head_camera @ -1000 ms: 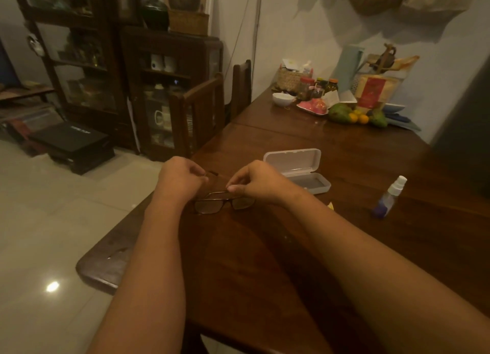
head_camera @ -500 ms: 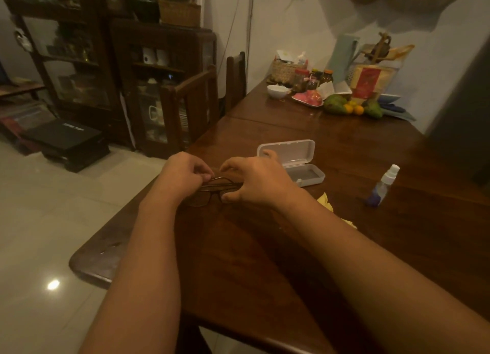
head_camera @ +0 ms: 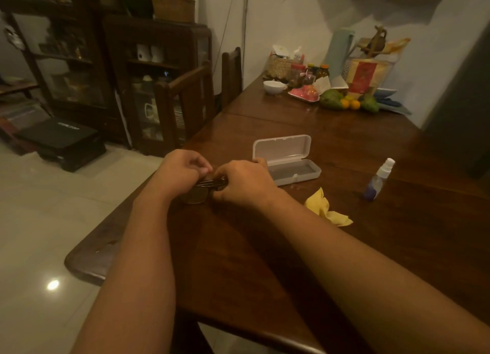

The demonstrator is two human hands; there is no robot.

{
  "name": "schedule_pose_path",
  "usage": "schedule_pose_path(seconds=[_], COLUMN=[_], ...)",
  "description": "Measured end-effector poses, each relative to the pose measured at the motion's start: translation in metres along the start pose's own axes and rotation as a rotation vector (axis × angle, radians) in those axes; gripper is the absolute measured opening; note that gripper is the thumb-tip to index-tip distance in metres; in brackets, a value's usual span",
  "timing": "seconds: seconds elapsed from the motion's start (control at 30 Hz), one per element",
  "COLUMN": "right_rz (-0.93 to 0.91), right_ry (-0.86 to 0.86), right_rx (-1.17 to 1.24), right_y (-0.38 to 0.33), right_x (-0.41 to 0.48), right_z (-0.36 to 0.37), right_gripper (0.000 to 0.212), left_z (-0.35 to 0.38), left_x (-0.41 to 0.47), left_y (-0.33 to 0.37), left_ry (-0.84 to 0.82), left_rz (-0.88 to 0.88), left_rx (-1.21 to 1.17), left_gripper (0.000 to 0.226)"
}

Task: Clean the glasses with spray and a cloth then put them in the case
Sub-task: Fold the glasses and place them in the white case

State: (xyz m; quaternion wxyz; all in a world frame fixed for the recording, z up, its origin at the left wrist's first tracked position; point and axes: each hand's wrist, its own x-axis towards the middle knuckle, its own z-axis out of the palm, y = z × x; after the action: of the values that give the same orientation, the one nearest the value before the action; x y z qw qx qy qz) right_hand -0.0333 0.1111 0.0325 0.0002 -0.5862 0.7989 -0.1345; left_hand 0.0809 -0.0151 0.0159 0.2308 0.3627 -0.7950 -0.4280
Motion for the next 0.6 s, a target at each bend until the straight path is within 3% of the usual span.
schedule_pose_path(seconds=[0.1, 0.3, 0.43, 0.5, 0.6], right_rz=[0.045, 0.113, 0.163, 0.198, 0.249], right_ry=[-0.024, -0.025, -0.012, -0.049, -0.13], right_rx=[0.087, 0.266, 0.244, 0.219, 0.191], right_y=[0.003, 0.033, 0.07, 0.088, 0.11], right_x=[0.002, 0.005, 0.005, 0.003, 0.005], right_z=[-0.004, -0.041, -0.072, -0.083, -0.093], right_gripper=[0.023, 0.014, 0.017, 0.015, 0.012], left_z=[0.0, -0.003, 0.005, 0.013, 0.03], left_x=[0.001, 0.008, 0.019, 0.025, 0.037], left_y=[0.0, -0.003, 0.003, 0.006, 0.014], left_ry=[0.049, 0.34, 0.262, 0.201, 0.059], left_rz=[-0.018, -0.032, -0.065, -0.054, -0.003], left_rx=[-0.122, -0.173, -0.253, -0.102, 0.293], left_gripper=[0.011, 0.018, 0.017, 0.023, 0.049])
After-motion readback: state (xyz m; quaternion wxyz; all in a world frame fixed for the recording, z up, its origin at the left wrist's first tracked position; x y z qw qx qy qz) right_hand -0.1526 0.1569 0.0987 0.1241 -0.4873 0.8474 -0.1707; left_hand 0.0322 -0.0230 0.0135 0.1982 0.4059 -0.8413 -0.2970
